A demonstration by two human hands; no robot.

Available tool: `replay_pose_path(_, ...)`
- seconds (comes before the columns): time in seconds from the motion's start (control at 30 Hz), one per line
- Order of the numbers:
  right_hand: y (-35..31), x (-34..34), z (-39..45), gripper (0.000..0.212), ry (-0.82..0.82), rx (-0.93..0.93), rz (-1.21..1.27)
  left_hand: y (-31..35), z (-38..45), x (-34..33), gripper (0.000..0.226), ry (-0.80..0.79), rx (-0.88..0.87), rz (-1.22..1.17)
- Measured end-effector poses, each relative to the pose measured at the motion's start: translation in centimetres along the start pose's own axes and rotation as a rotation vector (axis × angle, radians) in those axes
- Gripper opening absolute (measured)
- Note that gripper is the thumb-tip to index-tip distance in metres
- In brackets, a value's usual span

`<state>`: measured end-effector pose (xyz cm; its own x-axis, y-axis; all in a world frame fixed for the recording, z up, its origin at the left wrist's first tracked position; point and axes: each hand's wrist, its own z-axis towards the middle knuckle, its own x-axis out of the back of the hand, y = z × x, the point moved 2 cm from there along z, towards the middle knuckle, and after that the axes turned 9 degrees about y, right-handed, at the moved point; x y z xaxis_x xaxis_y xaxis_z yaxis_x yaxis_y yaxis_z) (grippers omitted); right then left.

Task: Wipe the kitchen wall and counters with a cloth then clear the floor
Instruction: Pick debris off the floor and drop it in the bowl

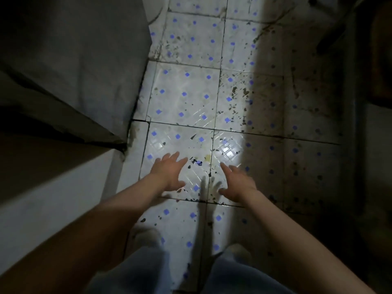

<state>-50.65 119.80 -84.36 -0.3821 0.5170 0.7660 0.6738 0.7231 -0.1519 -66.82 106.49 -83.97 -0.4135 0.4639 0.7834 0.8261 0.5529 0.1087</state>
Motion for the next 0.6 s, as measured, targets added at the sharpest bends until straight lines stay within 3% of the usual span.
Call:
replay_pose_path(0.23, 1.3, -6.3, 9.9, 0.075, 0.004, 0.12, -0.016, -1.0, 10.0, -8.3, 0.085, 0.08, -0.141, 0.068)
replay_pose_path(0.47, 1.4, -8.4, 13.9, 0.082, 0.172, 0.217, -0.174, -0.5, 14.5, -9.8, 0.066, 0.318, -0.247, 0.102)
replay_pose_path(0.6, 1.9, -9.2, 15.1, 0.086, 0.235, 0.262, -0.204, -0.5, 15.6, -10.3, 0.064, 0.351, -0.289, 0.119)
